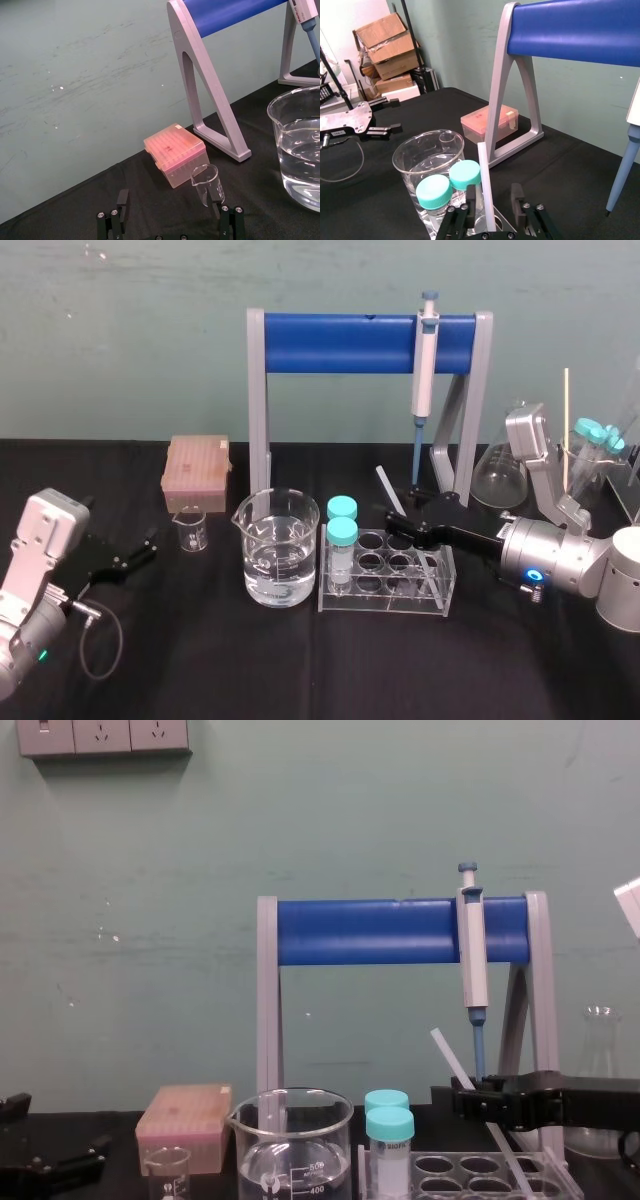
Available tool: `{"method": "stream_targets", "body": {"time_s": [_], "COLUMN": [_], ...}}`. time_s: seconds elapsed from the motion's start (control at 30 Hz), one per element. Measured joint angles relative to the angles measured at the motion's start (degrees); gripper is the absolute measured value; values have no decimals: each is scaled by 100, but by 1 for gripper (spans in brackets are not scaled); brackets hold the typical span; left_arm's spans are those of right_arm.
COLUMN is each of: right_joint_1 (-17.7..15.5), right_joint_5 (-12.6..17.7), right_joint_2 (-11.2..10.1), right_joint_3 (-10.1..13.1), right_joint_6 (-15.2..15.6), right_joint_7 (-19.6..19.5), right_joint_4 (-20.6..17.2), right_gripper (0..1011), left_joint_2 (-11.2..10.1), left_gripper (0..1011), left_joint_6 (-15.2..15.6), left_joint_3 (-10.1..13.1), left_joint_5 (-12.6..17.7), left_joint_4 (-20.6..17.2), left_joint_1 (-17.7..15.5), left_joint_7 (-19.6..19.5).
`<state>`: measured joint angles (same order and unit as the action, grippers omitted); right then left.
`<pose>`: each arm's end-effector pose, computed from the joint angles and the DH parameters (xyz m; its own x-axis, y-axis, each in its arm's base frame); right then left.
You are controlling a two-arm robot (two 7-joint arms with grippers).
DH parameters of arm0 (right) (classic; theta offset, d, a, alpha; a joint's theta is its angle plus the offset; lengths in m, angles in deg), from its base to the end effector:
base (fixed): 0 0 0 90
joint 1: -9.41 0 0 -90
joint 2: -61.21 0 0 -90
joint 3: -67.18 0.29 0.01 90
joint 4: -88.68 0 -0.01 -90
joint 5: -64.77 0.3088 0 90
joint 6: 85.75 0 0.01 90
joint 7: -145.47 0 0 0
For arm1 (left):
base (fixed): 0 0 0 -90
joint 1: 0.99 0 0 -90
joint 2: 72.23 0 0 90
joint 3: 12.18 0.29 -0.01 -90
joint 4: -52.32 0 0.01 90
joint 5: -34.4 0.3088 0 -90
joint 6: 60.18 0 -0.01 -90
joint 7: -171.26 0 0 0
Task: Pick up the stirring rod with one hand, then place it down.
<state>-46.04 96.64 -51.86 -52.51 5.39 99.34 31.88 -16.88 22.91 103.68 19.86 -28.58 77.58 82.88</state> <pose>0.4707 -0.0617 -0.2683 0.8006 -0.5945 -0.0753 0.5812 0.8009 -0.1442 0.3581 0.0827 -0.3023 0.2922 0.8802 0.3739 -0.9553 0.2873 0.0702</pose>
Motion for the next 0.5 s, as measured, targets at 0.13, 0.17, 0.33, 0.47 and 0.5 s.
{"method": "stream_targets", "body": {"time_s": [0.13, 0.17, 0.33, 0.47, 0.5], "right_joint_1": [0, 0, 0, 0, 0], "right_joint_5": [1, 1, 2, 1, 2], "right_joint_2": [0, 0, 0, 0, 0], "right_joint_3": [0, 0, 0, 0, 0], "right_joint_6": [0, 0, 0, 0, 0], "right_joint_7": [2, 2, 4, 4, 4], "right_joint_4": [0, 0, 0, 0, 0], "right_gripper": [320, 320, 146, 72, 72], "left_joint_2": [0, 0, 0, 0, 0], "left_gripper": [1000, 1000, 1000, 1000, 1000], "left_joint_6": [0, 0, 0, 0, 0], "left_joint_3": [0, 0, 0, 0, 0], "left_joint_5": [0, 0, 0, 0, 0], "left_joint_4": [0, 0, 0, 0, 0], "left_joint_1": [0, 0, 0, 0, 0], "left_joint_7": [0, 0, 0, 0, 0]}}
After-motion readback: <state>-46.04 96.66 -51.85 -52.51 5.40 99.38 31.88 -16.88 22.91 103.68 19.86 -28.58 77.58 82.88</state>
